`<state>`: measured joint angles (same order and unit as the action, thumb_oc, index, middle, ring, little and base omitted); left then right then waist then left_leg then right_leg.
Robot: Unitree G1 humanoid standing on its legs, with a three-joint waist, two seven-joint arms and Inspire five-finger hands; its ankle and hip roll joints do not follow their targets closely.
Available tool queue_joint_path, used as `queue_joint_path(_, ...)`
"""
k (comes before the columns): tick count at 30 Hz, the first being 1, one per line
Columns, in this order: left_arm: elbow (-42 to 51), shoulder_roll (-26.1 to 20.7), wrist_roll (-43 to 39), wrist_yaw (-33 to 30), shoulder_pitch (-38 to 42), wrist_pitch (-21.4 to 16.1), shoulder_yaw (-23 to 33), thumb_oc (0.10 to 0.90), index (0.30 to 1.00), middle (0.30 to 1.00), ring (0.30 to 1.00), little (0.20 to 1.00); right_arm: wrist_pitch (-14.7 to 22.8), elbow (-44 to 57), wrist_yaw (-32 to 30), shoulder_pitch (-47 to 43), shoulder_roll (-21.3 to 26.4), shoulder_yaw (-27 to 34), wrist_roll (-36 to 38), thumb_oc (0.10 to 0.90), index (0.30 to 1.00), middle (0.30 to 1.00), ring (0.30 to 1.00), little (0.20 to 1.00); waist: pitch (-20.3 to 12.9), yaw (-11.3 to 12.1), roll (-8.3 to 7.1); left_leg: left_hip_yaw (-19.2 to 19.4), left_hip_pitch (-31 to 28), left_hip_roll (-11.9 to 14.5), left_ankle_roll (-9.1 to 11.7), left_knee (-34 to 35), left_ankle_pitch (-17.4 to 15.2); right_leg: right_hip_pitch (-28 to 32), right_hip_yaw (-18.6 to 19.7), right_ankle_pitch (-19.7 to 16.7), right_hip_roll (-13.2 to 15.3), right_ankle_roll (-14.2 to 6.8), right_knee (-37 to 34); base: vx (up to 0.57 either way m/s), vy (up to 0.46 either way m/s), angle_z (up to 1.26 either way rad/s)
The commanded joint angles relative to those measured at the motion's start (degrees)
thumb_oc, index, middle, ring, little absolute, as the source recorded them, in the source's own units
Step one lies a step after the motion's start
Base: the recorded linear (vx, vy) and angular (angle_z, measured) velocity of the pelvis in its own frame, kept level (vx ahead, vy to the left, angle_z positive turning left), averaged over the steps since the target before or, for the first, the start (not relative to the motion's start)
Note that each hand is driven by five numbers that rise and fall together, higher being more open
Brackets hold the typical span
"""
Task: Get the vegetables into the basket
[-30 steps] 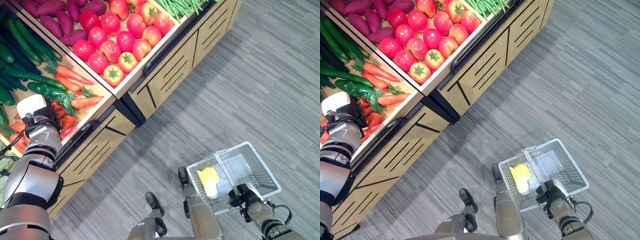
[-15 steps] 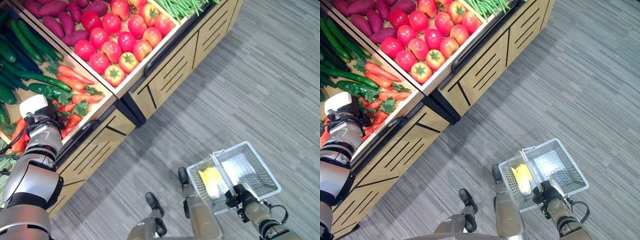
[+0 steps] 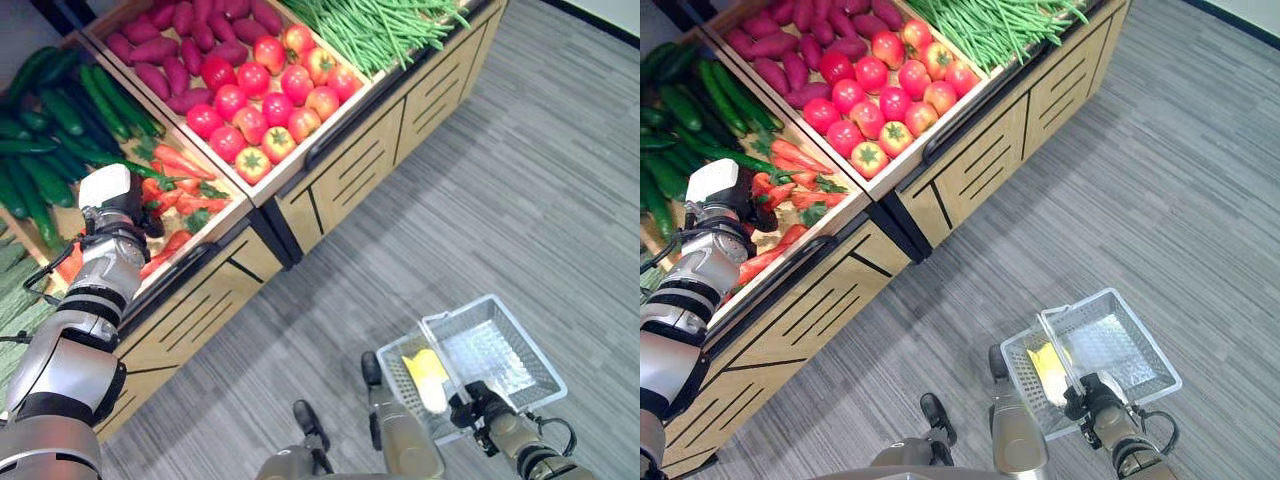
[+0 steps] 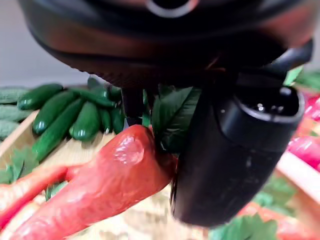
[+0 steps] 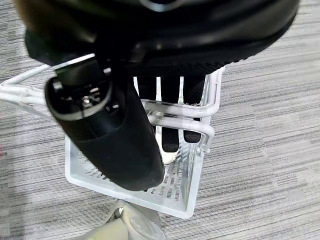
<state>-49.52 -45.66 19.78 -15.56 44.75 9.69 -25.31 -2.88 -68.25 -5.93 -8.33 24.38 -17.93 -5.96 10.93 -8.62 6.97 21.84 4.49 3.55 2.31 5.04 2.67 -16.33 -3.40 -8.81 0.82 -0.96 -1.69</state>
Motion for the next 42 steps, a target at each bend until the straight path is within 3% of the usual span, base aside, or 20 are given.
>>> queue_joint_path(1, 1.8, -8.2, 2.9, -5.0, -1.0, 0.4, 4.9, 0.400, 0.300, 0.300, 0.300, 0.300, -0.3, -1.9, 0.8, 4.9, -1.6, 0.6, -1.4, 0.400, 0.300, 0.300, 0.300, 0.300, -3.1, -0.3, -1.22, -2.7, 0.3, -4.2, -2.1, 0.0, -4.6, 7.1, 2.8, 6.8, -1.7, -2.9, -3.3, -0.02, 0.015, 0.14)
queue_joint_path(19, 11.1, -10.3, 5.5, -5.3, -7.7, -0.2, 10.4, 0.400, 0.300, 0.300, 0.300, 0.300, -0.8, -3.6, 2.2, 8.0, -2.7, 1.7, -3.2, 0.400, 0.300, 0.300, 0.300, 0.300, -6.4, 0.6, -2.90, -3.8, -4.4, -4.7, -2.4, 0.0, -5.9, 12.2, 1.6, 8.1, -1.5, -3.4, -3.3, -0.02, 0.029, 0.05)
queue_joint_path(23, 17.3, -9.5, 6.3, -5.1, -11.4, -0.5, 12.8, 0.400, 0.300, 0.300, 0.300, 0.300, -1.1, -3.8, 2.3, 8.4, -3.0, 2.4, -3.4, 0.400, 0.300, 0.300, 0.300, 0.300, -7.0, 1.0, -3.31, -4.1, -5.6, -4.8, -2.6, 0.0, -6.4, 13.6, 1.3, 8.4, -1.4, -3.6, -3.3, 0.00, 0.017, 0.01)
queue_joint_path(31, 34.2, -2.0, 4.9, -5.0, -26.3, -2.9, 23.0, 0.400, 0.300, 0.300, 0.300, 0.300, -2.2, -4.7, 2.4, 8.5, -3.2, 5.7, -4.7, 0.400, 0.300, 0.300, 0.300, 0.300, -9.5, 2.0, -4.29, -4.9, -9.7, -5.3, -3.3, 0.0, -7.7, 17.7, 0.9, 9.5, -1.3, -3.5, -3.3, -0.02, 0.025, 0.06)
queue_joint_path(34, 43.7, 3.5, 2.8, -4.0, -34.7, -4.6, 28.2, 0.400, 0.300, 0.300, 0.300, 0.300, -2.8, -5.3, 2.1, 8.4, -3.2, 8.1, -4.7, 0.400, 0.300, 0.300, 0.300, 0.300, -10.7, 2.8, -4.84, -5.7, -10.9, -5.7, -3.8, 0.0, -7.9, 19.2, 0.1, 9.8, -1.2, -3.3, -3.3, -0.08, 0.006, 0.03)
queue_joint_path(42, 53.0, 11.0, -0.5, -2.5, -44.1, -6.9, 31.3, 0.400, 0.300, 0.300, 0.300, 0.300, -2.8, -4.3, 1.3, 8.8, -3.3, 10.2, -4.1, 0.400, 0.300, 0.300, 0.300, 0.300, -11.5, 3.8, -5.49, -6.7, -12.3, -5.7, -4.3, 0.0, -8.3, 20.9, -1.1, 10.2, -1.0, -3.1, -3.3, -0.04, -0.001, 0.08)
